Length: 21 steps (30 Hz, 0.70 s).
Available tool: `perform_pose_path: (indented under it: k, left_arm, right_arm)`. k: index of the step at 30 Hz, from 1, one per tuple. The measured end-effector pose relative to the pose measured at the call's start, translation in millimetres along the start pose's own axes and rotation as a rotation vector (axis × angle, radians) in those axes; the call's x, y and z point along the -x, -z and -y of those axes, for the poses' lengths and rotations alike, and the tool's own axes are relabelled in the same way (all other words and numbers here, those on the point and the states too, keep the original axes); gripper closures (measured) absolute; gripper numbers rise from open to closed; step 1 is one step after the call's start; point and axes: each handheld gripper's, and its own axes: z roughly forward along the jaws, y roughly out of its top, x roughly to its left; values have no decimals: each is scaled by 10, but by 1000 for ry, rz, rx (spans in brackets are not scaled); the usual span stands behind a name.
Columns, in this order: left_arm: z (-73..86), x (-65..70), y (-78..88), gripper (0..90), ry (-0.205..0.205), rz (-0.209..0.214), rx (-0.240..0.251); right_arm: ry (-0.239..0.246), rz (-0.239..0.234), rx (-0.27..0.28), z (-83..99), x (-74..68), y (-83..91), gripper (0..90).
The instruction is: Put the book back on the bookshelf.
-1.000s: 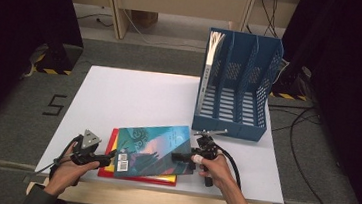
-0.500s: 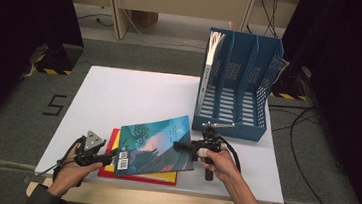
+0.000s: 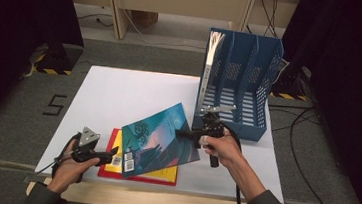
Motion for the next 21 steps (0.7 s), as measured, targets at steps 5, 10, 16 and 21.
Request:
perform_pose_path:
  k: [5, 10, 16, 21]
  left_arm:
    - [45, -244, -20, 146, 73, -49, 1]
    - [123, -439, -108, 146, 75, -110, -51]
    - [187, -466, -203, 139, 12, -152, -105]
    - [187, -483, -205, 138, 29, -142, -109]
  right_arm:
    - [51, 59, -30, -197, -86, 189, 724]
    - [120, 140, -53, -399, -264, 499, 732]
    - [209, 238, -114, -515, -455, 853, 735]
    - [257, 315, -173, -522, -568, 1095, 734]
